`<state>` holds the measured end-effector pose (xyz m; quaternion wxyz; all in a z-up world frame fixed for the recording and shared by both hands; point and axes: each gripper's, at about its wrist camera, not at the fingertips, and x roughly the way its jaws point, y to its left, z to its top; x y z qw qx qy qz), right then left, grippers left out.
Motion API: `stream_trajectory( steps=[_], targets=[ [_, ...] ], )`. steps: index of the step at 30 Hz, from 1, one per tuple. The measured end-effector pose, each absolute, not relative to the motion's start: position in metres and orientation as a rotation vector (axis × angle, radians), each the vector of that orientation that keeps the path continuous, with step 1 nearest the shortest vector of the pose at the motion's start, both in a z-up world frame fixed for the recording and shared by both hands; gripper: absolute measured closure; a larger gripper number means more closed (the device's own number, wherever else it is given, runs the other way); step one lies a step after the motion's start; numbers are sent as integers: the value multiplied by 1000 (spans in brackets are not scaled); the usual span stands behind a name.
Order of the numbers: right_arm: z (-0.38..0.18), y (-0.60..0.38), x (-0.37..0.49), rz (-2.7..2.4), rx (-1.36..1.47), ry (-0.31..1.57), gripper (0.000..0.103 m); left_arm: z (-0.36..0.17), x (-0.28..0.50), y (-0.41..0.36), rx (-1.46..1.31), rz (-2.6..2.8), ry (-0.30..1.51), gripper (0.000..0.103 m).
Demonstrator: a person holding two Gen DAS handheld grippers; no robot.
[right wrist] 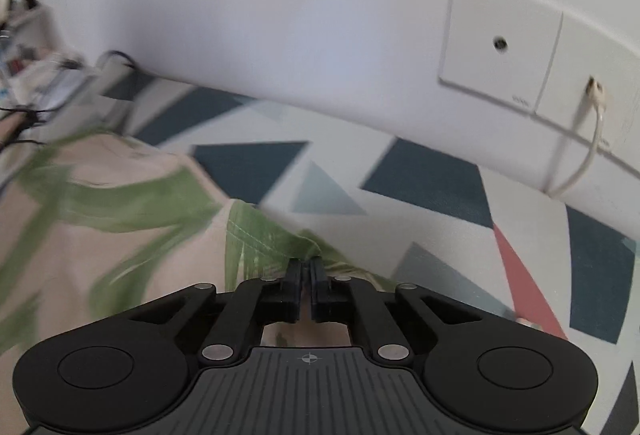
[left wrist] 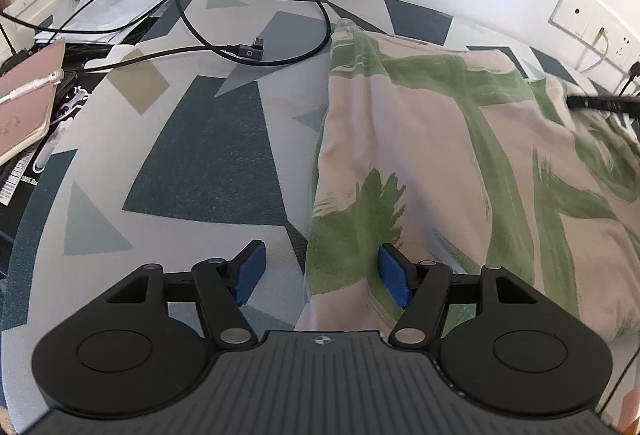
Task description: Fold clothes
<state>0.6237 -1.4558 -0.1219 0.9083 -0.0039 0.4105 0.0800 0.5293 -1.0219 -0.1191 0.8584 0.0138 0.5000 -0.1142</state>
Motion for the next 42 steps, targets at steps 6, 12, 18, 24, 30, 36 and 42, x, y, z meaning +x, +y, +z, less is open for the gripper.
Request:
stream_trajectory(
  steps=[6, 12, 18, 24, 30, 36, 42],
  targets=[
    [-104, -1477, 632, -107, 170, 721, 94, -118, 527, -1019, 12, -217, 1061, 38],
    [-56, -1511, 561, -153, 297, 559, 71, -114, 521, -999, -108, -191, 1095, 38],
    [-27, -1540, 451, -270, 480, 433, 62, -102, 509, -970, -338, -159, 1138, 38],
    [-30, -1540, 339, -405, 609, 405, 53, -109, 495, -953, -625, -157, 1184, 38],
    [-78, -1516, 270, -449, 875, 515, 52, -122, 485, -967, -745, -160, 1181, 38],
    [-117, -1471, 266, -440, 1007, 616, 52, -131, 482, -978, -859, -105, 1132, 39],
    [-138, -1470, 271, -523, 1115, 602, 52, -135, 483, -981, -886, -20, 1105, 95]
  ],
)
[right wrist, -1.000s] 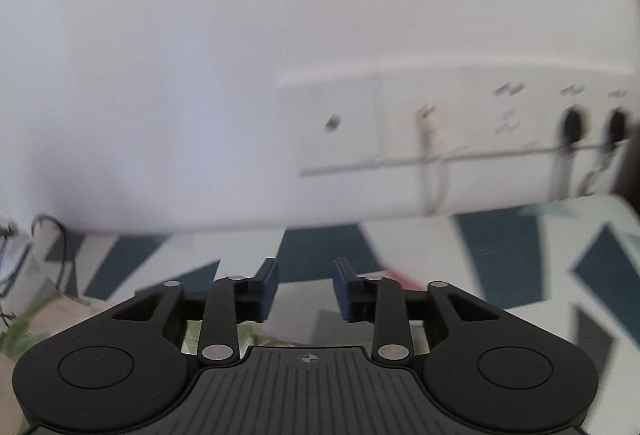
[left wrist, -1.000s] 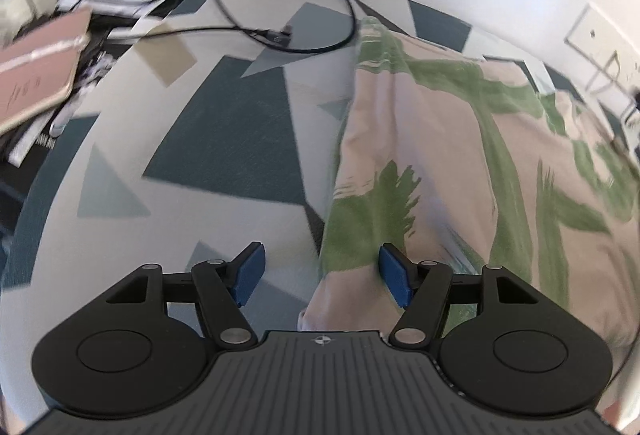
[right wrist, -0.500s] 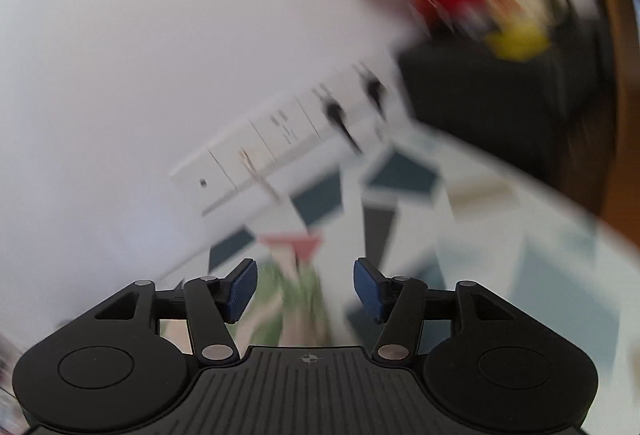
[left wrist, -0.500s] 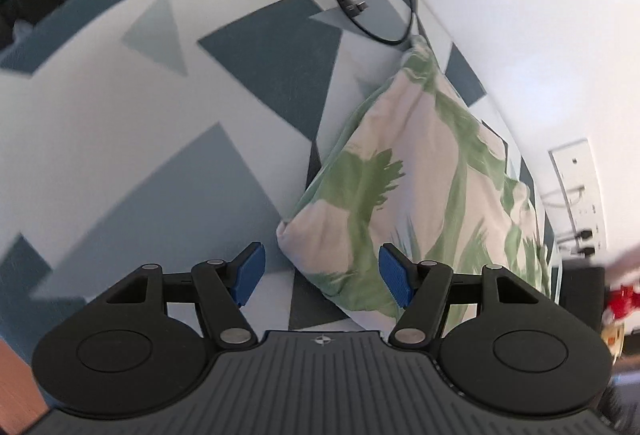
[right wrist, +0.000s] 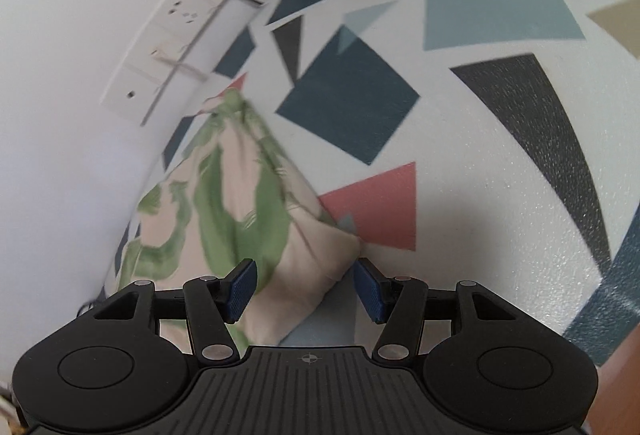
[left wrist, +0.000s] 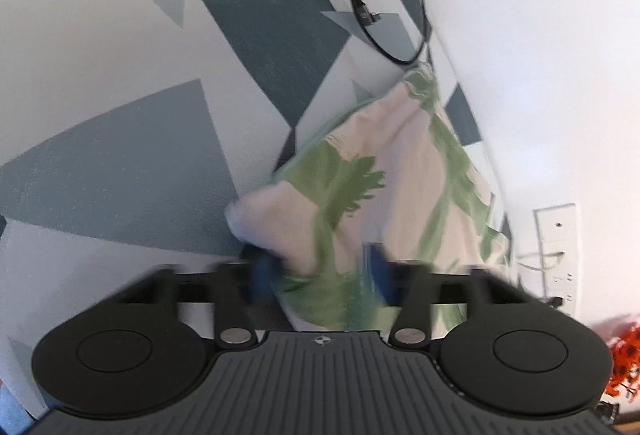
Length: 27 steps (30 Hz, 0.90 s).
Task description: Fold clothes
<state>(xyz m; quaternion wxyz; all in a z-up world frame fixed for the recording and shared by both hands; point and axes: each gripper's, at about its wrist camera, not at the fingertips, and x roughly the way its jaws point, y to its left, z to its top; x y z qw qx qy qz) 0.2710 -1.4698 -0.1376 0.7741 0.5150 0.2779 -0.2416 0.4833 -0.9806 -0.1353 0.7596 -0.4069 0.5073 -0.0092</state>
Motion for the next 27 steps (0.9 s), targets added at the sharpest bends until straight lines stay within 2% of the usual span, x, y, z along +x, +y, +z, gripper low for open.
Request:
stream_trajectory(
  steps=[1, 3, 4, 9, 15, 16, 17, 19, 22, 27],
  targets=[
    [-139, -1471, 273, -528, 1116, 594, 54, -138, 484, -980, -887, -18, 1108, 96],
    [-137, -1472, 278, -524, 1105, 577, 80, -135, 482, -976, -893, -15, 1074, 98],
    [-136, -1473, 280, -523, 1099, 569, 98, -131, 480, -973, -888, -14, 1051, 99],
    [-111, -1474, 257, -543, 1052, 486, 100, -115, 468, -958, -869, -42, 1003, 100],
    [-129, -1467, 226, -600, 1091, 645, 99, -125, 443, -945, -855, -9, 1078, 99],
    [-127, -1465, 226, -617, 1055, 668, 94, -127, 441, -943, -856, -7, 1091, 98],
    [-125, -1463, 225, -635, 1018, 691, 85, -128, 440, -942, -848, -6, 1101, 96],
    [-116, -1459, 227, -666, 922, 721, 79, -128, 441, -941, -814, 25, 1121, 86],
    [-92, -1468, 249, -670, 754, 677, 74, -123, 442, -938, -783, 43, 1127, 82],
    [-71, -1502, 314, -566, 606, 607, 71, -108, 437, -938, -717, 66, 1087, 74]
  ],
)
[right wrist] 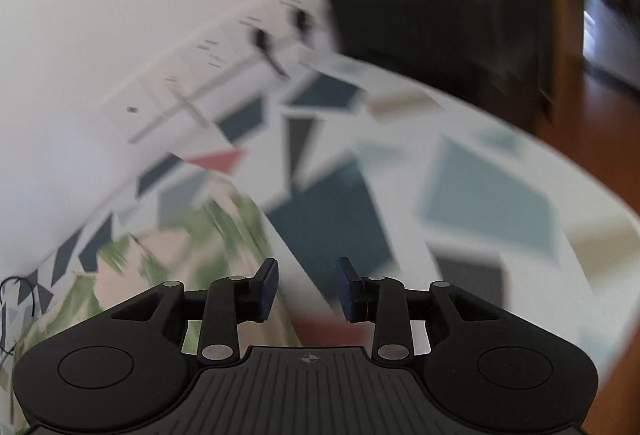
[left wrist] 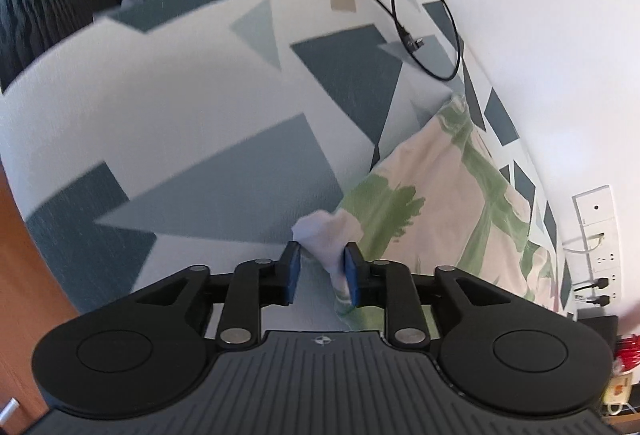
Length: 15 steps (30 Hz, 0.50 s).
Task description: Fold clothes
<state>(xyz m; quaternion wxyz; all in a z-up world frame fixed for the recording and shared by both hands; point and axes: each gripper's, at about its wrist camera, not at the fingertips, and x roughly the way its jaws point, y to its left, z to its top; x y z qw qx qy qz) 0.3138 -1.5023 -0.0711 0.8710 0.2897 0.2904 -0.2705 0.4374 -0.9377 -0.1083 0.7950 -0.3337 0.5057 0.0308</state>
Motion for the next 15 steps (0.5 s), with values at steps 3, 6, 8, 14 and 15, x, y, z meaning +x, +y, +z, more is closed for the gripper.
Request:
stream_trajectory(
  steps=[3, 6, 8, 14, 15],
  targets=[
    [-75, -1515, 368, -487, 509, 624, 65, -102, 437, -939, -698, 94, 1076, 72],
    [-89, -1522, 418, -440, 452, 682, 61, -96, 436, -939, -668, 114, 1062, 71],
    [-100, -1525, 442, -425, 441, 724, 61, -93, 434, -939, -652, 131, 1056, 71],
    [-115, -1542, 461, -479, 475, 755, 98, -94, 430, -933, -668, 173, 1057, 71],
    [-116, -1549, 458, -508, 513, 745, 98, -95, 430, -933, -670, 174, 1057, 71]
  ],
)
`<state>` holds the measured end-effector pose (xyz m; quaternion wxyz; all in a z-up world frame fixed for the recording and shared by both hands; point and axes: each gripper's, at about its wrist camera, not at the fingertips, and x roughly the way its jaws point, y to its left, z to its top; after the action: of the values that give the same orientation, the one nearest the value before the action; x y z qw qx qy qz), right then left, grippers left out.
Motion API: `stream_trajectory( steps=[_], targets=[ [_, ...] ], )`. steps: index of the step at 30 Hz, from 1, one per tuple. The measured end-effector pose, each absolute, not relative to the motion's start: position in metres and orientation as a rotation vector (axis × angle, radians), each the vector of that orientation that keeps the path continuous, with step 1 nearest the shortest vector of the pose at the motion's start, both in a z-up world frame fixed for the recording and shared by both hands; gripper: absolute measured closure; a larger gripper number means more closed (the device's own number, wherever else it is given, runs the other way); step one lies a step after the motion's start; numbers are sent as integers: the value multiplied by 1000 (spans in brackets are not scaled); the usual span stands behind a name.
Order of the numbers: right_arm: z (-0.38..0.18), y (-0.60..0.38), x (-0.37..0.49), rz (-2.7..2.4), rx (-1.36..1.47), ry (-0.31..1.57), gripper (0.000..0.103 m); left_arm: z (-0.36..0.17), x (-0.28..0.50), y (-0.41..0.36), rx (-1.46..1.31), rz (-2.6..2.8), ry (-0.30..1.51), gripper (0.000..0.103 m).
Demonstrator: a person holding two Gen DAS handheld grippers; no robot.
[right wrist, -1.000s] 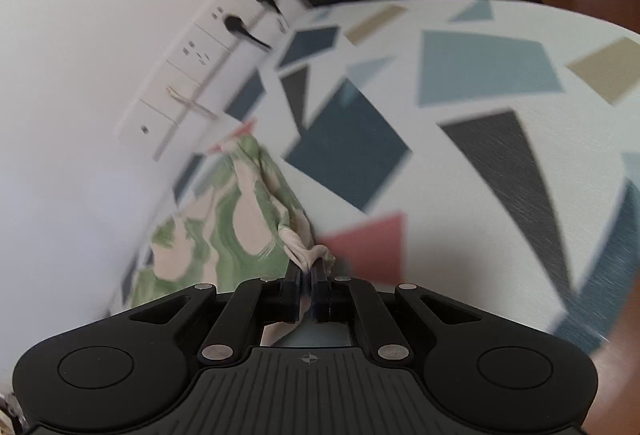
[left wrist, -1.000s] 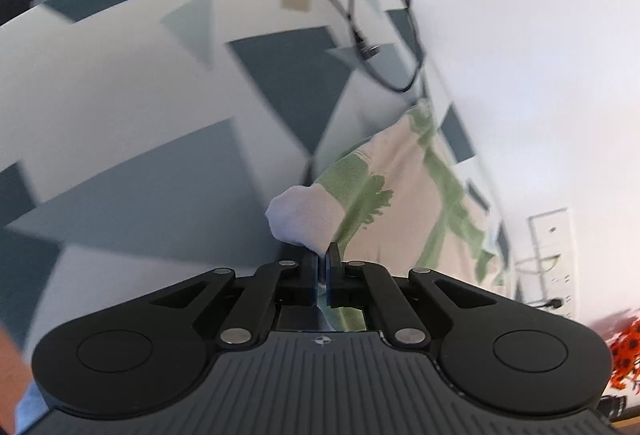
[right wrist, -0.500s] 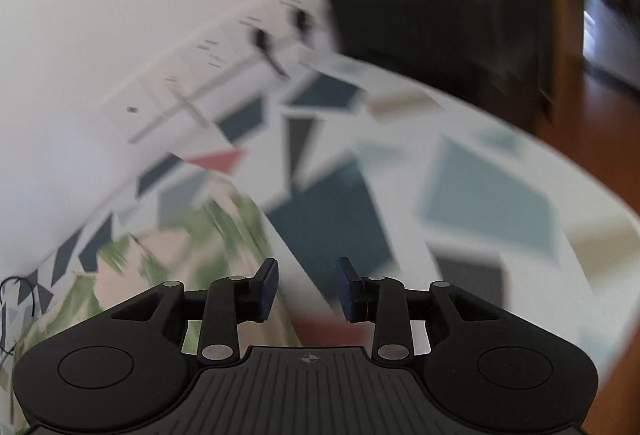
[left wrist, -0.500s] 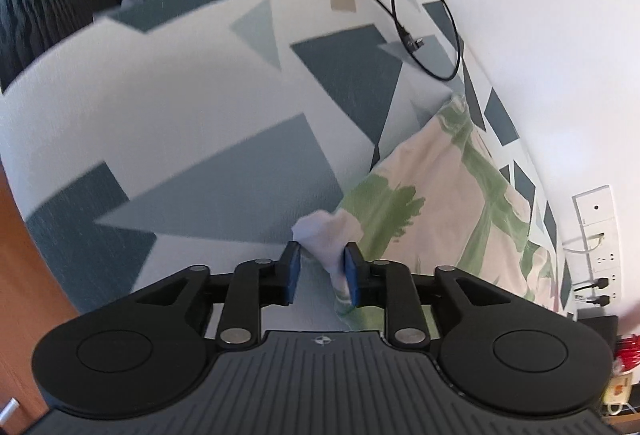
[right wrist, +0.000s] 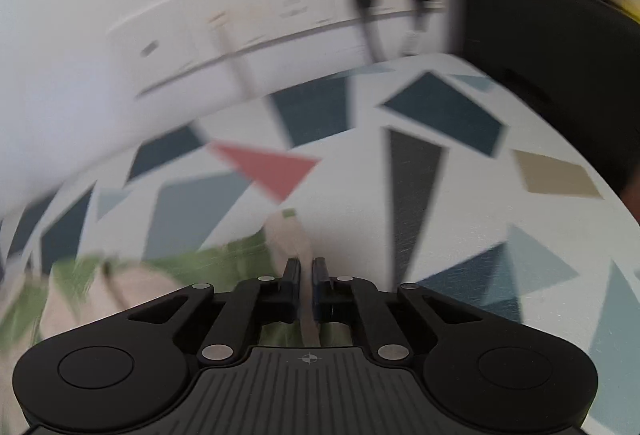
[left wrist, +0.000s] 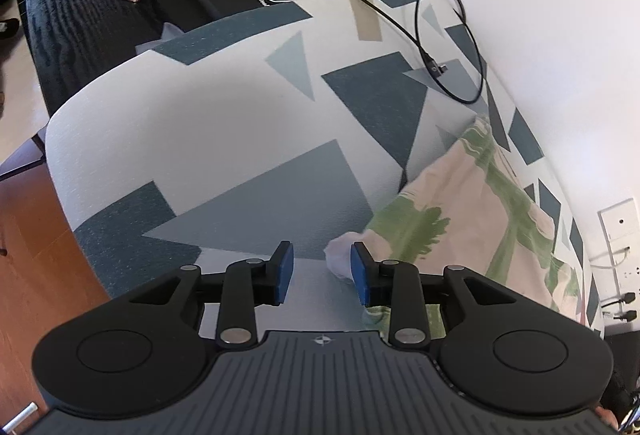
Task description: Fold clothes
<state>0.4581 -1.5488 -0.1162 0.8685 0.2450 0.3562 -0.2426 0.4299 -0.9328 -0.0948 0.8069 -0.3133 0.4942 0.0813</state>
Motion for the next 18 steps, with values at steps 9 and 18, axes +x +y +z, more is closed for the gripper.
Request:
stream_trajectory(
  steps=[9, 18],
  targets=[
    [-98, -1569, 419, -547, 608, 665, 73, -92, 441, -938, -624, 124, 1055, 64],
    [-76, -1525, 412, -377, 537, 688, 67, -77, 471, -953, -546, 17, 1006, 64]
  ],
)
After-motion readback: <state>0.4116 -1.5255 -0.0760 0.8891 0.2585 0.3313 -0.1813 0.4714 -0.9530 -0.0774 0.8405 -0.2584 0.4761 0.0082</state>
